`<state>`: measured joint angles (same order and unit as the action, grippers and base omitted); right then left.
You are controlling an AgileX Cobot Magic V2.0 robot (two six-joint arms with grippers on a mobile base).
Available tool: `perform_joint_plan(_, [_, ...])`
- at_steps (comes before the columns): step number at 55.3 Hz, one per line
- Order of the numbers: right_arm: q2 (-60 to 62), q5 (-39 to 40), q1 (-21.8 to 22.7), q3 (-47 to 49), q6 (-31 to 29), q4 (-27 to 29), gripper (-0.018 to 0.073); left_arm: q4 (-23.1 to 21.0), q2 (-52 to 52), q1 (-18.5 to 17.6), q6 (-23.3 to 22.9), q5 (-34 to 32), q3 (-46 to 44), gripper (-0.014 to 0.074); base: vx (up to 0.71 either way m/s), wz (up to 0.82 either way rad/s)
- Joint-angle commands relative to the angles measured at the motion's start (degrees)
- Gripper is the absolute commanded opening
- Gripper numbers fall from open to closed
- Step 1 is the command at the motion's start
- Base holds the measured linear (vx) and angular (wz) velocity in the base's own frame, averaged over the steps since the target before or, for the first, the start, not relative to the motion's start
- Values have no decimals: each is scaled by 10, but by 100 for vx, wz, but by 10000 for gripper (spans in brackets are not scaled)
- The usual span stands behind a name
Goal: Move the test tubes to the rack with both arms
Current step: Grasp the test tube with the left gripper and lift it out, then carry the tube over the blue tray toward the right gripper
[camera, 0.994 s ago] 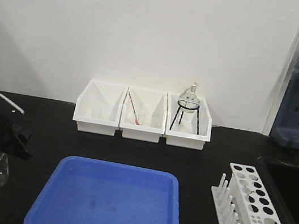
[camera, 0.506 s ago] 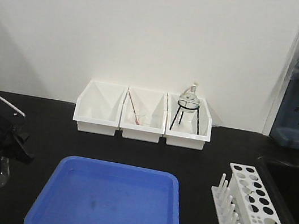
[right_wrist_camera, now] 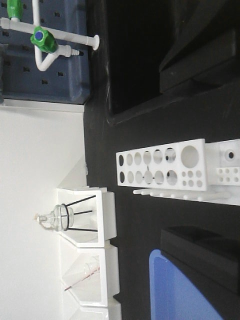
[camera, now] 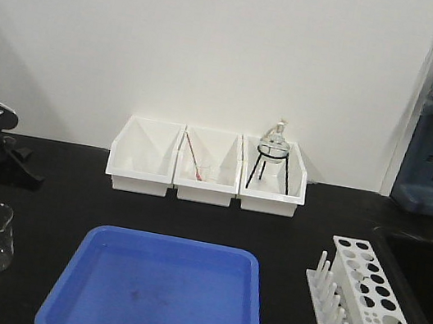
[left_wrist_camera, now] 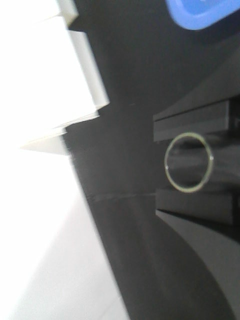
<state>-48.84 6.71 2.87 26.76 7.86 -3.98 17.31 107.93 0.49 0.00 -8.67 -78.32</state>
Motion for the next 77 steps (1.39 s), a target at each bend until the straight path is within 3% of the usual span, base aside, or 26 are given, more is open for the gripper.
perform_joint_plan(1, [-4, 31, 1, 20, -2, -4, 575, -7, -56, -2, -18, -38, -19, -8, 0, 0])
perform_joint_plan(8, [-27, 31, 1, 20, -2, -4, 595, -8, -84, -2, -86, -41, -19, -8, 0, 0])
perform_joint_plan(21, [-104, 16, -3, 30, 0, -46, 594, -7, -125, -10, -320, -64, -19, -8, 0, 0])
perform_joint_plan(33, [-214, -149, -107, 169, -9, -51, 593, -6, -129, -56, -447, -72, -19, -8, 0, 0])
perform_joint_plan(39, [-277, -212, -160, 265, -28, -44, 593, -5, -129, -91, -457, -58, -19, -8, 0, 0])
perform_joint_plan(45, [-340, -261, -202, 376, -97, 4, 593, -5, -129, -130, -457, -47, -19, -8, 0, 0])
perform_joint_plan(50, [-388, -308, -226, 464, -196, 84, 593, -6, -129, -158, -456, -26, -19, -8, 0, 0])
perform_joint_plan(55, [-440, -361, -233, 552, -313, 201, 593, -7, -123, -180, -456, -1, -19, -8, 0, 0])
perform_joint_plan(58, [-467, -385, -233, 597, -369, 282, 593, -7, -119, -191, -456, 8, -19, -8, 0, 0])
perform_joint_plan(62, [-497, -391, -233, 642, -425, 344, 593, -7, -113, -203, -457, 8, -19, -8, 0, 0])
perform_joint_plan(68, [-534, -396, -233, 691, -467, 394, 593, -17, -106, -222, -457, 2, -19, -8, 0, 0])
perform_joint_plan(77, [-586, -437, -237, 751, -469, 407, 593, -40, -93, -247, -457, -17, -19, -8, 0, 0])
